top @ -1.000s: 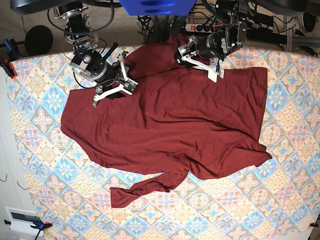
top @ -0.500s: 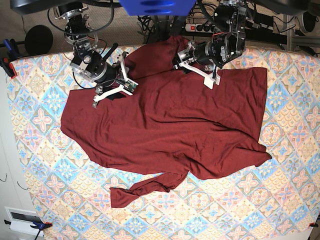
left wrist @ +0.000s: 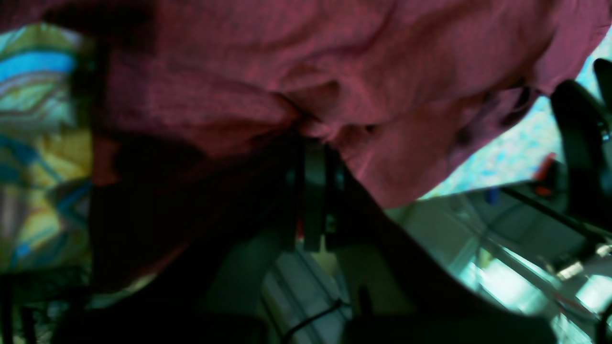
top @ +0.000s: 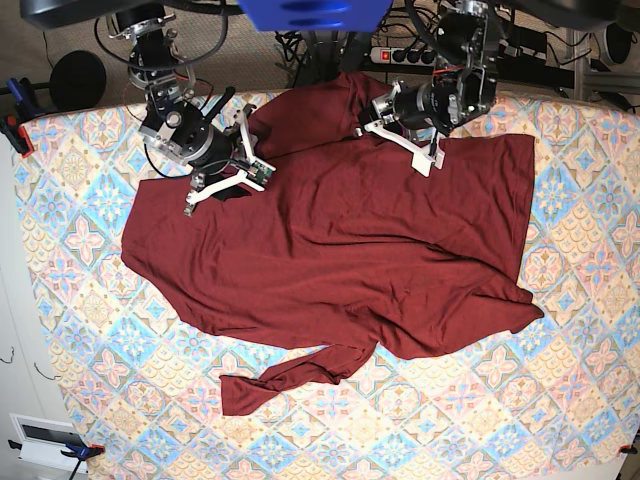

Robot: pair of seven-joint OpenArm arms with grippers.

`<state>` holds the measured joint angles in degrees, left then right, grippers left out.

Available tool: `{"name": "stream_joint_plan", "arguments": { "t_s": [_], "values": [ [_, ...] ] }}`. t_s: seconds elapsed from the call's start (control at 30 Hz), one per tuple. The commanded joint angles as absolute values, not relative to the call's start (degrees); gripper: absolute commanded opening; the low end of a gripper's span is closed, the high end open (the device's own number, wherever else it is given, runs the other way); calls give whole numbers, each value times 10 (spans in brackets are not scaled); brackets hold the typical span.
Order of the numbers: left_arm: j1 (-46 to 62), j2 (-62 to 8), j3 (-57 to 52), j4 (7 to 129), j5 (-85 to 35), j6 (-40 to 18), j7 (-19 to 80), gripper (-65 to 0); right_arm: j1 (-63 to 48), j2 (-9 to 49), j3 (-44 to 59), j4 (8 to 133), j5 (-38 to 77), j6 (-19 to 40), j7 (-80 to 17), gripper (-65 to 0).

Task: Layout the t-shirt on the table in an organized manner, then fold the t-shirt properly
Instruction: 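Grasp the collar-end fabric with the right gripper beside the left gripper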

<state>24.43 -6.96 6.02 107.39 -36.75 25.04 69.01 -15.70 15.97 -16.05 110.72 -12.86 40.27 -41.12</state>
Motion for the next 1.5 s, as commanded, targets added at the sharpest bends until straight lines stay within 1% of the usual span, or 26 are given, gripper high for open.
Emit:
{"name": "stream_joint_plan", "arguments": {
  "t_s": [0.0,0.07,0.17,0.3,0.43,0.63,0.8,1.03,1.23,1.47],
  "values": [
    [263,-73,58,1098,-350,259,694,-650,-152,172,-157,1120,-124,400,-401,-447],
    [276,-73,57,1143,-350,258,692,-650,-152,175,-156,1120,-124,400,-401,-447],
    [284,-78,54,1173,-351,258,684,-650,-151,175,-155,1120,-124,400,-401,-447],
    [318,-98,54,1200,-358,258,615,-650,-151,175,-155,1120,-124,400,-401,-447],
    [323,-126,42,1201,-407,258,564,-650,-152,175,-155,1120,-124,400,-401,-447],
    [324,-129,-37,1201,-494,258,563,-650,-151,175,-155,1120,-124,400,-401,-447],
    [333,-166,-50,1200,-570,258,563,-650,-132,175,-154,1115,-124,400,-403,-447],
    [336,-182,-47,1200,-575,258,563,-650,-122,173,-116,1099,-124,400,-406,-447],
    [336,-182,-46,1200,-574,258,563,-650,-122,172,-122,1067,-124,400,-406,-447],
    [337,-183,-49,1200,-576,258,563,-650,-122,172,-122,979,-124,400,-406,-447]
  ]
}}
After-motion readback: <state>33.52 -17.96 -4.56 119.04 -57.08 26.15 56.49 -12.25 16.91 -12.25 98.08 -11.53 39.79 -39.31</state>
